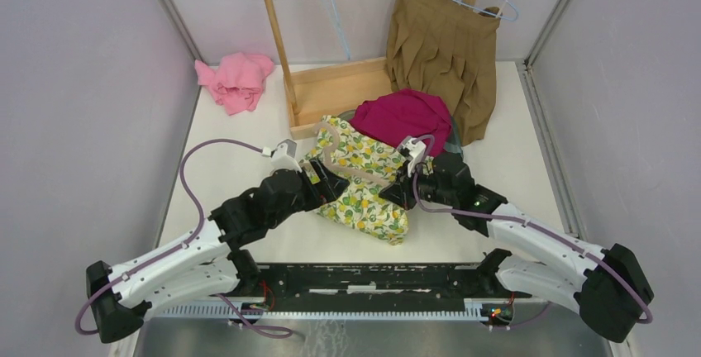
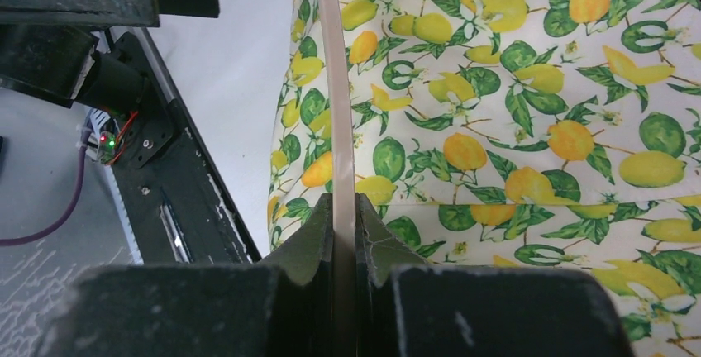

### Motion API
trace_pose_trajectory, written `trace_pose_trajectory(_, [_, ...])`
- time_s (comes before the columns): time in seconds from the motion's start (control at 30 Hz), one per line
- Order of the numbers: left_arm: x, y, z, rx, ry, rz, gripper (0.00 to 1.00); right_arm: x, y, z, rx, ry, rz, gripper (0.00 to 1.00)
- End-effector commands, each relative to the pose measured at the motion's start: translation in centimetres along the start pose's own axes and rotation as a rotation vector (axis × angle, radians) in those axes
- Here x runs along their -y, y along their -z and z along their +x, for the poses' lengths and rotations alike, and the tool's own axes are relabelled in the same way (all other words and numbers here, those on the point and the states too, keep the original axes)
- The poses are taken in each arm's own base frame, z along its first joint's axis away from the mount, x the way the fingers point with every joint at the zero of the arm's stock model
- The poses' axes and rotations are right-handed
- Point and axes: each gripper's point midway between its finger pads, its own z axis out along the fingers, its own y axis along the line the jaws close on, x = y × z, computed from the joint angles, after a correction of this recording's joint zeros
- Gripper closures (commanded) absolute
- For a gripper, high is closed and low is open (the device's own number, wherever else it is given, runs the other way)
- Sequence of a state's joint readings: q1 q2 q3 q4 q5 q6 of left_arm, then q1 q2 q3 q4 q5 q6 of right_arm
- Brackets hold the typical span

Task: Place the skirt on the hanger
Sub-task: Hang the skirt on the hanger.

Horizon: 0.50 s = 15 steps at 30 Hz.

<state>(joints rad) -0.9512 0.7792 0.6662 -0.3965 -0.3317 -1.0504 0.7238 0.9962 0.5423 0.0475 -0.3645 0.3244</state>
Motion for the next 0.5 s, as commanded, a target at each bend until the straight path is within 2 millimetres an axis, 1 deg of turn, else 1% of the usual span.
trace_pose_trajectory(0.0, [1.2, -0.1, -0.8, 0.030, 0.002, 0.044, 0.01, -3.1, -0.1, -3.2, 0.056, 0.072, -0.112, 0.99])
trace_pose_trajectory(0.1, [1.2, -0.1, -0.8, 0.033, 0.006, 0.049, 0.01, -3.8, 0.3, -3.7, 0.055, 0.100, -0.117, 0.99])
trace_pose_trajectory(0.2, [1.3, -0.2, -0.8, 0.031, 0.002, 0.048, 0.01, -4.0, 0.7, -4.5, 0.065, 0.129, -0.106, 0.99])
trace_pose_trajectory(0.47, [1.7, 0.3, -1.5, 0.046, 0.002, 0.060, 0.01, -4.7, 2.8, -8.6, 0.197, 0.175, -0.061, 0.99])
